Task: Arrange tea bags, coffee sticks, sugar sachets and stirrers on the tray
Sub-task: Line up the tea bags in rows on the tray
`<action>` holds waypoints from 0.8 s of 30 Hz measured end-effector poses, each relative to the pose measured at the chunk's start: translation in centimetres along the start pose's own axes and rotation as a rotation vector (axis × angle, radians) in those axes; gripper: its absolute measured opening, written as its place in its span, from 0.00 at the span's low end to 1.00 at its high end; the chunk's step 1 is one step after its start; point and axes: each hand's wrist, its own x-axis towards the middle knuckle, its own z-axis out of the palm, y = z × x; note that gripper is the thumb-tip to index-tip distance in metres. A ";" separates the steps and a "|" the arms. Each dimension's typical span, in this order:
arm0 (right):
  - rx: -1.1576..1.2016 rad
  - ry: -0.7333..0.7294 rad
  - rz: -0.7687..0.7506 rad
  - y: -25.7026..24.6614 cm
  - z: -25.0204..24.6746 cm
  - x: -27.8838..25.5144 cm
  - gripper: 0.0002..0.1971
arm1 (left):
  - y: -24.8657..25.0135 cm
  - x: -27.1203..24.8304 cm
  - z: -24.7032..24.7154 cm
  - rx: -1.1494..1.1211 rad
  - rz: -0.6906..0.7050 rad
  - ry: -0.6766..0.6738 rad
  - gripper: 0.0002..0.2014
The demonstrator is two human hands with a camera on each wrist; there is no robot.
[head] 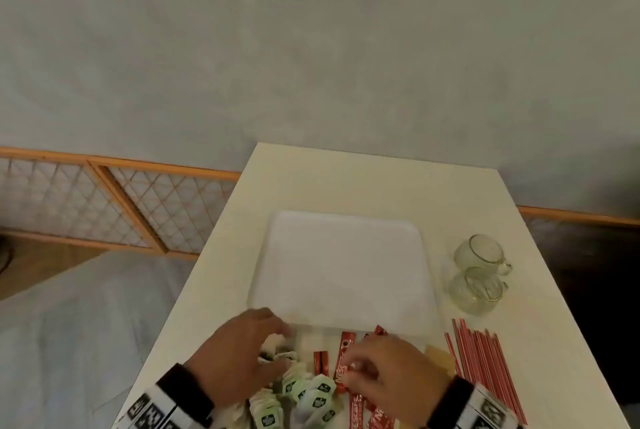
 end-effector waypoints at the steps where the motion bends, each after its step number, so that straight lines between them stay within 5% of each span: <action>1: 0.000 -0.023 0.004 -0.3 0.4 0.6 0.16 | 0.0 0.3 0.3 0.005 0.005 -0.037 0.23; 4: -0.068 -0.148 0.001 -1.2 1.6 2.1 0.22 | 0.4 1.4 1.3 0.086 -0.011 -0.122 0.27; 9: -0.143 -0.199 0.040 -1.0 3.3 3.3 0.21 | 1.1 1.8 2.2 0.176 -0.040 -0.211 0.18; 13: -0.087 -0.123 0.013 -0.8 3.8 3.3 0.17 | 1.1 1.9 2.0 0.091 -0.005 -0.188 0.04; 24: 0.190 0.070 0.011 -0.2 2.3 2.3 0.09 | -0.4 3.2 1.2 -0.254 0.014 -0.159 0.03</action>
